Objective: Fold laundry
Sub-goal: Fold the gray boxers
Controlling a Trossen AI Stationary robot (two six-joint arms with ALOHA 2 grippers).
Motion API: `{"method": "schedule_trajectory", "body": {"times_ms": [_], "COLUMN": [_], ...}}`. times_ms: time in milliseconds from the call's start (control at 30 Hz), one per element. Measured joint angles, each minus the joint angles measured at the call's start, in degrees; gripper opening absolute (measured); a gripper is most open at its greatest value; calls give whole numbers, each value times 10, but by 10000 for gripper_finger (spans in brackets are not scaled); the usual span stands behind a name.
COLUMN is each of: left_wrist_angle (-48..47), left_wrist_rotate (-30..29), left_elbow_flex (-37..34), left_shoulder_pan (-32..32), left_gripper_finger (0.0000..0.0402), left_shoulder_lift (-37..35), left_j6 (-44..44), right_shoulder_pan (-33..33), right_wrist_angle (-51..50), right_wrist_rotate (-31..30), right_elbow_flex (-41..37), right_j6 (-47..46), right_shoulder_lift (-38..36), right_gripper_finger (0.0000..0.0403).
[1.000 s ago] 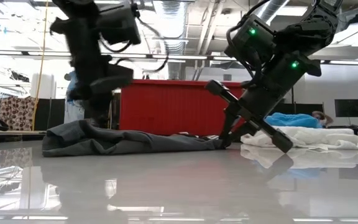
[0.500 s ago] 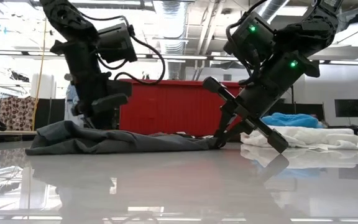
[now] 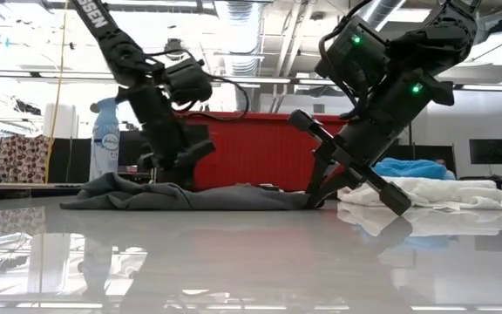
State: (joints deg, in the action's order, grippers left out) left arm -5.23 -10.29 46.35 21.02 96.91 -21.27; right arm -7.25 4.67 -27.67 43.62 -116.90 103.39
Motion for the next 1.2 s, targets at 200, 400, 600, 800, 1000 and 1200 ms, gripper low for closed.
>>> {"method": "schedule_trajectory", "body": {"times_ms": [200,400,600,800,1000,1200], "left_wrist_angle": [-123,-246,-173,-8,-19,-9], "left_wrist_rotate": [-5,-13,-120,-197,-252,-228], "left_elbow_flex": [85,99,15,-69,-122,-145], "left_shoulder_pan": [-8,-52,-160,-252,-291,-310], "left_gripper_finger": [0,0,0,0,0,0], "left_shoulder_lift": [-25,-101,-134,-133,-124,-90], "left_j6": [17,-64,-225,-364,-496,-563], "right_shoulder_pan": [8,13,18,22,21,21], "right_wrist_angle": [0,0,4,5,6,18], "right_wrist_rotate": [-3,-3,-2,3,3,6], "right_elbow_flex": [0,0,0,0,0,0], "right_j6": [2,2,19,32,43,51], "right_shoulder_lift": [0,0,0,0,0,0], "right_gripper_finger": [24,24,24,24,24,24]}}
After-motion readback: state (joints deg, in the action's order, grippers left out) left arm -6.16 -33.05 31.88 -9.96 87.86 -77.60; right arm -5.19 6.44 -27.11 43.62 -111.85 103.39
